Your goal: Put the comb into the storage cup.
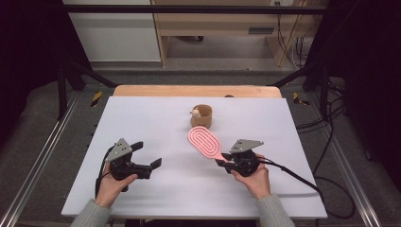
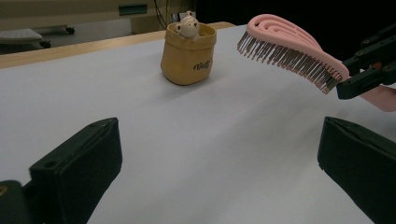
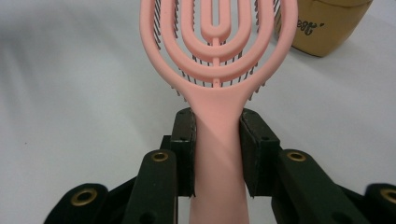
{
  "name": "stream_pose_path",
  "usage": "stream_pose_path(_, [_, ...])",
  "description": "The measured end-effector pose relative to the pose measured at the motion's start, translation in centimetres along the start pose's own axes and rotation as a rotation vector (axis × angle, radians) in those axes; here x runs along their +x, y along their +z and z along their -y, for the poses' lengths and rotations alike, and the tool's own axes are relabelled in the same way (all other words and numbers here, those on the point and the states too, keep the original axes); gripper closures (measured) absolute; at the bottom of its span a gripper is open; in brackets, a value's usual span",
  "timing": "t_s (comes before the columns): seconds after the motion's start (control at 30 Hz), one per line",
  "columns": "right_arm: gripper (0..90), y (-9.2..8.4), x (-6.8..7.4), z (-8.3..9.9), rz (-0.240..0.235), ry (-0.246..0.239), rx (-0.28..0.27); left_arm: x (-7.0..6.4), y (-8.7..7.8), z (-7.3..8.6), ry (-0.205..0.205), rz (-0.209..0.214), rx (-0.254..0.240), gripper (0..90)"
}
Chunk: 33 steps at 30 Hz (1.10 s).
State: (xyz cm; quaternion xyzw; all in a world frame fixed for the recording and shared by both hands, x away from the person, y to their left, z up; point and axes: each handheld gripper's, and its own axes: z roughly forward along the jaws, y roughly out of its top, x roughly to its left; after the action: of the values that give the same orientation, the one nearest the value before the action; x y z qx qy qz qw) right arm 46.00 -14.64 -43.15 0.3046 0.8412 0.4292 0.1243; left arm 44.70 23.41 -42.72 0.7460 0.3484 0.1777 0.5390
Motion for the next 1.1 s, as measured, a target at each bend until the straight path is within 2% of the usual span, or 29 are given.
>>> stream_pose_path(1.1, [69.4, -0.5, 0.2, -0.3, -0.009, -0.012, -0.036, -2.6, 3.4, -2.4, -0.014, 0.09, -0.007, 0.0])
